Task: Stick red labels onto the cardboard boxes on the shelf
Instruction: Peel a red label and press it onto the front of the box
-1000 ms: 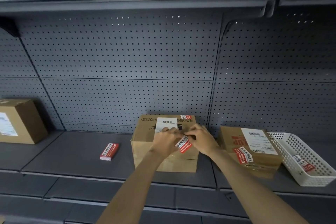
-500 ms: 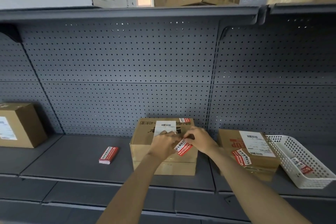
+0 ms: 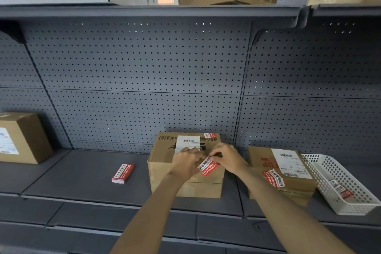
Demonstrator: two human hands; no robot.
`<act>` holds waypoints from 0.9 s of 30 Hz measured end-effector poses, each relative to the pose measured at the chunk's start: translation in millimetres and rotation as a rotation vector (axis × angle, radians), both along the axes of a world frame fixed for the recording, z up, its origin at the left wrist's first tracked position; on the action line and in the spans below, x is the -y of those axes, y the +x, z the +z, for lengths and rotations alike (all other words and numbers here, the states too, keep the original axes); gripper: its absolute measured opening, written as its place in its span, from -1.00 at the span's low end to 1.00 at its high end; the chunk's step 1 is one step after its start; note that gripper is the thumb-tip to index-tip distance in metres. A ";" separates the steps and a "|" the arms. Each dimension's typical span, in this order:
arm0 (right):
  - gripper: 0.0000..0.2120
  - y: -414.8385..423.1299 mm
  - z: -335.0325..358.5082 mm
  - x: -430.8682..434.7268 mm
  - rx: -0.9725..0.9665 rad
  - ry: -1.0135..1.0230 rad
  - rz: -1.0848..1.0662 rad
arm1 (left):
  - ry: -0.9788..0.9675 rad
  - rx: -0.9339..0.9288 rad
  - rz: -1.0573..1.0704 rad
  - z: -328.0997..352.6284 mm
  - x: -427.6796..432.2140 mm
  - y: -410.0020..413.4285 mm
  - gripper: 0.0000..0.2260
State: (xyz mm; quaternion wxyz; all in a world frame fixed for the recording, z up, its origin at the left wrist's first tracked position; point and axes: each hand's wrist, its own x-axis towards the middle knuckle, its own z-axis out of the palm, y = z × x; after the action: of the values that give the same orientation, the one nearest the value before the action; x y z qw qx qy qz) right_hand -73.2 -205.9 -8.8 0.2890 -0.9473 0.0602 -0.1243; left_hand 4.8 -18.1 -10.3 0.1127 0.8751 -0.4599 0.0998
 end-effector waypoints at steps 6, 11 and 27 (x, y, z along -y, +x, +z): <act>-0.93 -0.2 -3.0 0.5 0.009 0.050 -0.011 | -0.004 0.005 0.019 -1.1 -0.1 -2.7 -0.58; -0.76 1.5 -3.4 1.5 0.004 0.011 0.003 | -0.001 -0.010 0.025 -1.2 0.7 -2.6 -0.57; -0.93 2.8 -4.9 -0.1 0.011 0.110 -0.033 | -0.015 -0.017 0.046 -3.3 1.0 -3.7 -0.58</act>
State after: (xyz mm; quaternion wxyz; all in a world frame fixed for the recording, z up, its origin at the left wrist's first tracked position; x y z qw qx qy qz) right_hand -70.4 -205.8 -13.7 0.3388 -0.9282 0.0811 -0.1306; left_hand 1.1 -19.1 -13.6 0.1208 0.8853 -0.4381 0.0984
